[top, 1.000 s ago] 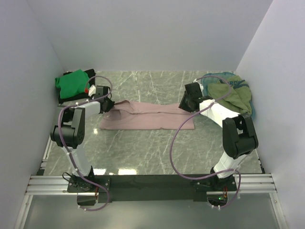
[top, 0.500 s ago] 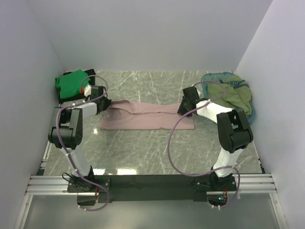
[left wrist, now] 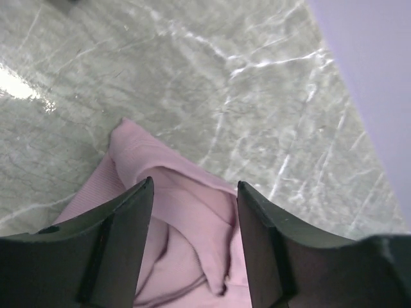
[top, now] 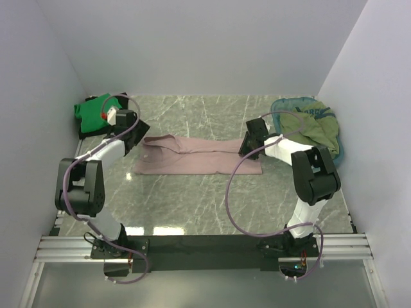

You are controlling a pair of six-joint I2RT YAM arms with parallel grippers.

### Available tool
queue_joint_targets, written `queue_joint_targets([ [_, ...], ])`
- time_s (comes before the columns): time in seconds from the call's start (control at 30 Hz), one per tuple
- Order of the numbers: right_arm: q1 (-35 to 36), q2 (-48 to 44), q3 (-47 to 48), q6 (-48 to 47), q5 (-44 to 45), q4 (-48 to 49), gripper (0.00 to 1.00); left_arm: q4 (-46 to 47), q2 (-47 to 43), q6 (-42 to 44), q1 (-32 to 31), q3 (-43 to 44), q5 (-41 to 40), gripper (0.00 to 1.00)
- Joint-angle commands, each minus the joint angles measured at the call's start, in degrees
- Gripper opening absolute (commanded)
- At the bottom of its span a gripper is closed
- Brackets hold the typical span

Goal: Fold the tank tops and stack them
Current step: Fold the tank top

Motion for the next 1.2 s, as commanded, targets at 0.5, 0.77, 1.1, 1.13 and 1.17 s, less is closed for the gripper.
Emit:
queue_joint_targets([
  [0.5, -0.23, -7.44, -2.82, -1.45, 8.46, -7.09, 0.41, -15.52, -6.22, -7.25, -14.3, -4.08, -0.92, 0.29],
  [0.77, 1.44, -6.91, -6.43, 0.57, 9.25, -8.59, 0.4, -17.26, 0.9, -6.64, -14.65, -2.94, -2.58, 0.28],
  [1.1, 16.46, -6.21, -10.56, 7.68, 2.49, -7.97, 0.39, -25.36, 15.93, 0.47, -14.47, 12.87, -9.44, 0.27],
  [1.13, 17.87, -6.3, -10.65, 8.39, 2.22, -7.88, 0.39, -26.75, 17.07, 2.83, -14.39, 16.36, -9.61, 0.27],
  [1.17, 19.45, -6.21, -10.65, 9.18, 2.22, -7.97, 0.39, -27.72, 19.26, 3.55, -14.39, 18.22, -10.75, 0.27],
])
